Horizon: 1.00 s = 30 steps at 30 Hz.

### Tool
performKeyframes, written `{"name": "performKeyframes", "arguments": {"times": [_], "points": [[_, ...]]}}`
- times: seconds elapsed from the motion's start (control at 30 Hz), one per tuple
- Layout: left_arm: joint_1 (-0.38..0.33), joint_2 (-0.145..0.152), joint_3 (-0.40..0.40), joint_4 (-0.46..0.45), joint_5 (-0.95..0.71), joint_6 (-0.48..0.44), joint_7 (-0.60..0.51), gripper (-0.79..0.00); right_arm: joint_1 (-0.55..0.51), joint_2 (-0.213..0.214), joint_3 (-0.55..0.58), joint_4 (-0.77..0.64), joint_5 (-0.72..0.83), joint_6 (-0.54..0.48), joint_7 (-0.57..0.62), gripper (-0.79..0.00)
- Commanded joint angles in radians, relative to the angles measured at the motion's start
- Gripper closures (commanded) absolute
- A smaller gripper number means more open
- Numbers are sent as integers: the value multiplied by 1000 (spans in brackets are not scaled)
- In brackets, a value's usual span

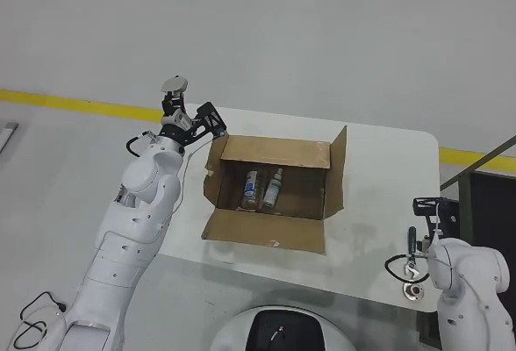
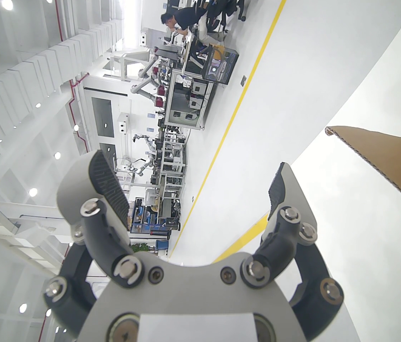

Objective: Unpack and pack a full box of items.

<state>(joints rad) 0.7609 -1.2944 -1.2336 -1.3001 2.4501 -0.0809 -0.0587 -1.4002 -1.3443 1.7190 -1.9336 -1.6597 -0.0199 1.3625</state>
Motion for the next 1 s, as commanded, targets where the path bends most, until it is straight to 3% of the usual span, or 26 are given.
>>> {"name": "performKeyframes", "arguments": {"times": [0.0,0.33,0.57,0.6,0.63,0.73,0.8,0.97], "points": [[0,0,0,0,0,0,0,-785,0,0,1,-2,1,2,7,0],[0,0,0,0,0,0,0,-785,-13,0,-9,16,11,-11,-43,0],[0,0,0,0,0,0,0,-785,54,3,12,214,33,5,-104,0],[0,0,0,0,0,0,0,-785,66,3,16,242,53,13,-115,-22],[0,0,0,0,0,0,0,-785,76,3,21,269,68,16,-119,-105],[0,0,0,0,0,0,0,-785,105,6,29,341,64,23,-133,-105],[0,0,0,0,0,0,0,-785,124,7,34,372,78,33,-133,-246],[0,0,0,0,0,0,0,-785,146,9,31,410,83,38,-133,-256]]}}
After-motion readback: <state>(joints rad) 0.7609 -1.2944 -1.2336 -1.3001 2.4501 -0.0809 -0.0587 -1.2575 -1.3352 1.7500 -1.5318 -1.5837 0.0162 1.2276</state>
